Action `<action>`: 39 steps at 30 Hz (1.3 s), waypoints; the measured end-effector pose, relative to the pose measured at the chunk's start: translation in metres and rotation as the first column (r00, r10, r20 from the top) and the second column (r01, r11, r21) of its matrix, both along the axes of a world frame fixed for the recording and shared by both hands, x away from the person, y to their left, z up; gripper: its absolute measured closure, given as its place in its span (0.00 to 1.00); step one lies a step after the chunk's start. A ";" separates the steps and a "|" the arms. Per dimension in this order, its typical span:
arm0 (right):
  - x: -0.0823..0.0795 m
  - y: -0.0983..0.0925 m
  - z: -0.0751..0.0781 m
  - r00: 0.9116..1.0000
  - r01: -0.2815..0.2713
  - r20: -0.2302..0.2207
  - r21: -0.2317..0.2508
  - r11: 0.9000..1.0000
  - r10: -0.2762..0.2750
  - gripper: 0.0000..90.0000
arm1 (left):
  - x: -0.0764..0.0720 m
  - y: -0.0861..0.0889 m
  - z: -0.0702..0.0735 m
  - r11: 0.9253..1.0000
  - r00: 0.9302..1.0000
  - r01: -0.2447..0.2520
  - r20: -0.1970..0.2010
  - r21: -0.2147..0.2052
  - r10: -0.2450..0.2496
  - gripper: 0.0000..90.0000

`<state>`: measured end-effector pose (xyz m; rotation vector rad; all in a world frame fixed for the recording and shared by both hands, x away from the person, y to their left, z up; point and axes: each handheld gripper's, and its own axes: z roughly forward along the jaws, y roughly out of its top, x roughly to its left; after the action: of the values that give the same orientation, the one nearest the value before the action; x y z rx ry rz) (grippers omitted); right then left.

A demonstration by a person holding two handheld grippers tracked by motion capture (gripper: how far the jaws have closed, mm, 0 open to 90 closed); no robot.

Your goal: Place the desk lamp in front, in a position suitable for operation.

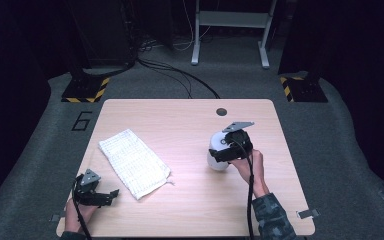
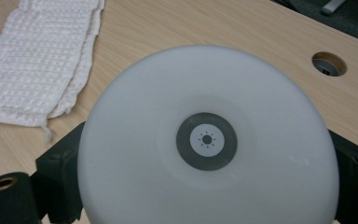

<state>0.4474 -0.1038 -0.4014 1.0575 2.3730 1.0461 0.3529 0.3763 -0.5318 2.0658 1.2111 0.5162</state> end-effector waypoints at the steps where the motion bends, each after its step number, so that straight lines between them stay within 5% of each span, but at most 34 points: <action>1: -0.001 0.007 -0.002 1.000 -0.011 -0.011 -0.002 1.000 0.011 0.09 | 0.000 0.000 0.000 1.000 1.000 0.000 0.000 0.000 0.000 0.01; 18: 0.004 0.053 -0.021 0.993 -0.109 -0.045 -0.026 0.994 0.107 0.09 | 0.000 0.000 0.000 1.000 1.000 -0.003 0.009 -0.003 0.003 0.02; 39: 0.000 0.074 -0.040 0.990 -0.136 -0.053 -0.036 0.990 0.134 0.09 | -0.001 0.000 0.000 1.000 1.000 -0.004 0.006 -0.006 0.004 0.02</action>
<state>0.4470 -0.0294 -0.4410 0.9315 2.5249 1.0248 0.3524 0.3760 -0.5320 2.0558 1.2120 0.5188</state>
